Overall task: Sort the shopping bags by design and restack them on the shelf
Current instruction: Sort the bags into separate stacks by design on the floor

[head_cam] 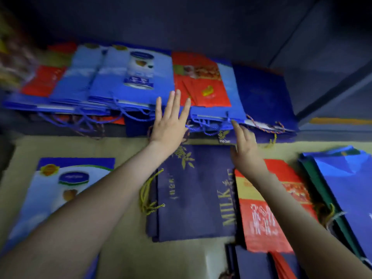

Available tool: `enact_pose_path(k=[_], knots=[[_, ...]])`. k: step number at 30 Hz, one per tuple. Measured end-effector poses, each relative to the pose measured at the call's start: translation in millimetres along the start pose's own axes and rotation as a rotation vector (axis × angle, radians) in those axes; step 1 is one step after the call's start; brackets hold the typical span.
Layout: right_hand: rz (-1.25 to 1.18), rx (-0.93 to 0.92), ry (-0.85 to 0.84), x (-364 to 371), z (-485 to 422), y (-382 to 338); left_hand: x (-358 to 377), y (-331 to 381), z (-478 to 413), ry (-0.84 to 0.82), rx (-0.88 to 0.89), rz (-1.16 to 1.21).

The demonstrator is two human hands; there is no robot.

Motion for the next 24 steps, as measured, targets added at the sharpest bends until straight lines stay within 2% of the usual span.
enact_pose_path(k=[3, 6, 10, 15, 18, 20, 22, 24], knots=[[-0.018, -0.068, -0.040, 22, -55, -23, 13, -8, -23, -0.174, 0.094, -0.001], [-0.041, 0.011, -0.103, 42, -89, -28, 25, -14, -41, -0.345, 0.028, 0.071], [-0.062, 0.137, -0.201, 52, -119, -29, 32, -15, -44, -0.338, 0.065, -0.029], [0.225, 0.268, -0.272, 53, -148, -26, 37, -27, -34, -0.366, 0.118, -0.070], [0.571, 0.032, -0.309, 52, -143, -34, 37, -39, -29, -0.415, 0.095, -0.092], [0.799, -0.122, -0.411, 49, -136, -40, 34, -48, -29, -0.435, 0.047, -0.109], [0.900, -0.232, -0.418, 46, -126, -45, 26, -49, -26, -0.402, 0.028, -0.085], [0.841, -0.354, -0.271, 36, -120, -48, 15, -44, -24, -0.313, 0.036, -0.018]])
Point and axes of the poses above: each hand's wrist, its own z-axis away from the middle knuckle, its own x-axis out of the palm, y = z × x, the point moved 2 cm from there along -z, towards the middle knuckle, and after that the axes turned 15 degrees about -z, right-handed, at the moved point
